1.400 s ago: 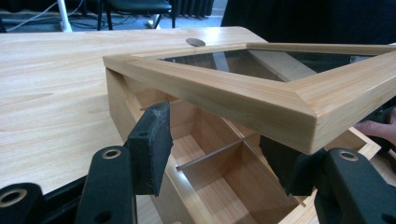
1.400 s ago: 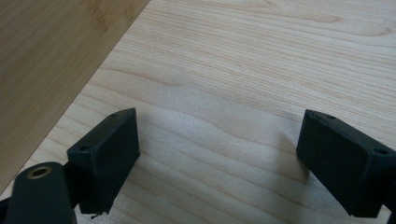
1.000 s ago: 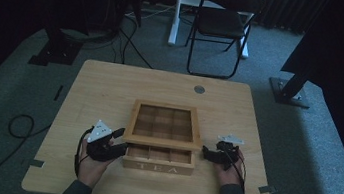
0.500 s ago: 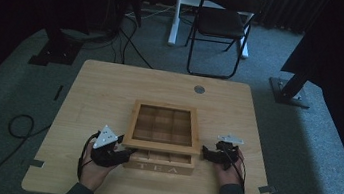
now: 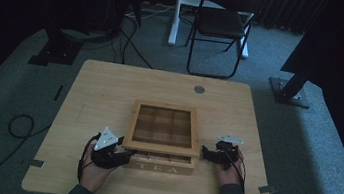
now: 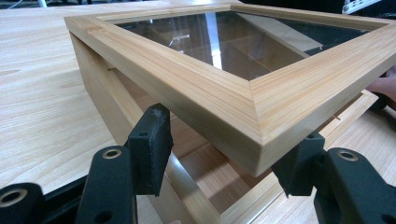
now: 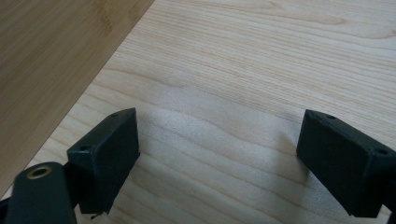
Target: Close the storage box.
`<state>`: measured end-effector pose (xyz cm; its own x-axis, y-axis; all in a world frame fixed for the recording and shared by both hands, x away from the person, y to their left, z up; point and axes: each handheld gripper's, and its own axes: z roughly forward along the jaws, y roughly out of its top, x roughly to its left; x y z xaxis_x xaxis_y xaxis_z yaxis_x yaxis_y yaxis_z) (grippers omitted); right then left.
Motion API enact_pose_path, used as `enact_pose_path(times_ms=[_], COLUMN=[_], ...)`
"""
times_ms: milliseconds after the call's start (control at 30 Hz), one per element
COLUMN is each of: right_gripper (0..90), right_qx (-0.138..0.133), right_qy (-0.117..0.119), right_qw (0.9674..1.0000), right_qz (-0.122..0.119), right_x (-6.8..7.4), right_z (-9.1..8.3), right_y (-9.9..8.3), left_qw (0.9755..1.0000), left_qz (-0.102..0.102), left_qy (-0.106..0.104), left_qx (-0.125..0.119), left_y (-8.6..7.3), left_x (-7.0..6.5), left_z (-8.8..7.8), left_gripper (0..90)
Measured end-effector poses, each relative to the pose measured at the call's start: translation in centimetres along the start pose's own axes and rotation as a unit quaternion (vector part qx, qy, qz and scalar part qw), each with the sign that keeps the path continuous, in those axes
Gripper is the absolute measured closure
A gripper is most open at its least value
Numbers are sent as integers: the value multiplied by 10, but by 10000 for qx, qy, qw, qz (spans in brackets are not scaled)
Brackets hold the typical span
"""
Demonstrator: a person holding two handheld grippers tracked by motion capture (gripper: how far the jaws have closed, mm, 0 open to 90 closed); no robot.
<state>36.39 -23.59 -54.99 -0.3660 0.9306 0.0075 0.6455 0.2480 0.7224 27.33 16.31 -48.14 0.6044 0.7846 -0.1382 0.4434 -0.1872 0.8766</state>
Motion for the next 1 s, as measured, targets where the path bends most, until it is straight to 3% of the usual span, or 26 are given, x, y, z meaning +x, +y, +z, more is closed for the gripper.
enact_pose_path(times_ms=[433,1000], right_gripper=[126,126], right_qx=[-1,-1], right_qy=[0,-1], right_qw=[10000,10000], right_qz=[-3,-2], right_x=[0,0], right_z=[0,0], right_y=[0,0], left_qw=[10000,9998], left_qz=[-32,76], left_qy=[31,109], left_qx=[59,140], left_y=[-4,-14], left_x=[-1,-6], left_z=[1,1], left_gripper=[442,436])
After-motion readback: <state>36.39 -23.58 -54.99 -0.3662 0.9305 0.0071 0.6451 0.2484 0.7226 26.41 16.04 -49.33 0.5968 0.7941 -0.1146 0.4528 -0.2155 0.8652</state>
